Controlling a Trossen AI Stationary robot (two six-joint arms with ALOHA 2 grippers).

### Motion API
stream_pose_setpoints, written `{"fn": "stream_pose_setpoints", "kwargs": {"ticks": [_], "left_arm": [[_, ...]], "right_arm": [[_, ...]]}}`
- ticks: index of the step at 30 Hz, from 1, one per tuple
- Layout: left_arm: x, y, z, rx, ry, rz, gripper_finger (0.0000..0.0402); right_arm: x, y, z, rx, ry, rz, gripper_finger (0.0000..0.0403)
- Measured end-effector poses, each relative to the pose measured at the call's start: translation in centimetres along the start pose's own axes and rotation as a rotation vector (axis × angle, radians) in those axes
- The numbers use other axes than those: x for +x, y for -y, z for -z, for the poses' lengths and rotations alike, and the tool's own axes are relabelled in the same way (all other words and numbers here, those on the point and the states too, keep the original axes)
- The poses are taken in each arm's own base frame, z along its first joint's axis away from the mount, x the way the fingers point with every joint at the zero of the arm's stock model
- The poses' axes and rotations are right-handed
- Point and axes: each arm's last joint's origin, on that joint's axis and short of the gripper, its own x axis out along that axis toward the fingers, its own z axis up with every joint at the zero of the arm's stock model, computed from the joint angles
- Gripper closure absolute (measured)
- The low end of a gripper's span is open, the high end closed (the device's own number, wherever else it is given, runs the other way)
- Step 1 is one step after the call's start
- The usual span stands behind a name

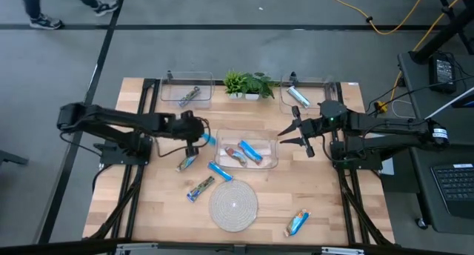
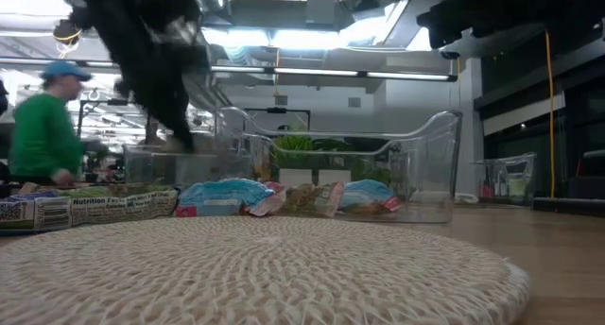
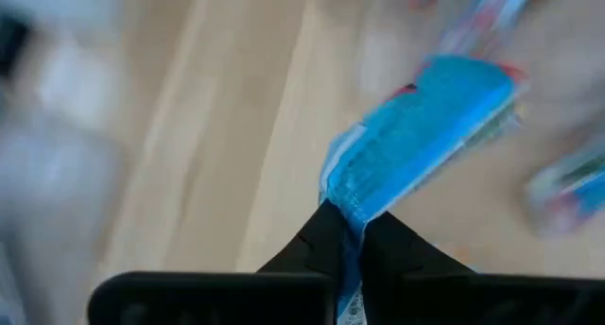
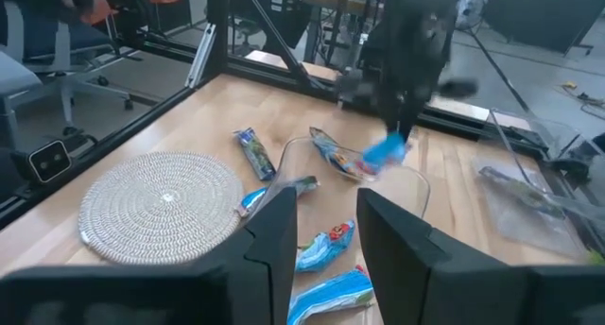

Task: Pick and place Granola Bars by type
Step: Put the top red granola bar into the middle transparent bin

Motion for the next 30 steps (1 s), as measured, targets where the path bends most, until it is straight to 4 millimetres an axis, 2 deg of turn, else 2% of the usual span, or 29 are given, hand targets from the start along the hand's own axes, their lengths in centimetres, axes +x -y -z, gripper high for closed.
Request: {"fn": "stream_pose_setpoints", "kwargs": {"ticks": [4, 8, 11, 17, 22, 30], "left_arm": [[-4.2, -0.7, -1.5, -0.009, 0.201, 0.035, 0.0394], [-8.1, -1.5, -1.6, -0.037, 0.378, 0.030, 0.0396], [-10.3, -1.7, -1.3, -0.010, 0.492, 0.091, 0.0397], [-13.8, -1.2, -1.4, 0.133, 0.766, 0.325, 0.0398], [-14.0, -1.1, -1.4, 0.122, 0.778, 0.316, 0.0397], [-11.6, -0.7, -2.3, 0.056, 0.677, 0.244, 0.0397]], "right_arm": [[0.0, 0.0, 0.1, 0.006, -0.011, -0.003, 0.0287], [0.0, 0.0, 0.2, 0.007, -0.015, -0.004, 0.0287], [0.0, -0.1, 0.2, 0.009, -0.019, -0.005, 0.0287], [0.0, -0.1, 0.2, 0.009, -0.020, -0.005, 0.0287], [0.0, -0.1, 0.2, 0.009, -0.020, -0.005, 0.0287], [0.0, -0.1, 0.2, 0.009, -0.020, -0.005, 0.0287]]}}
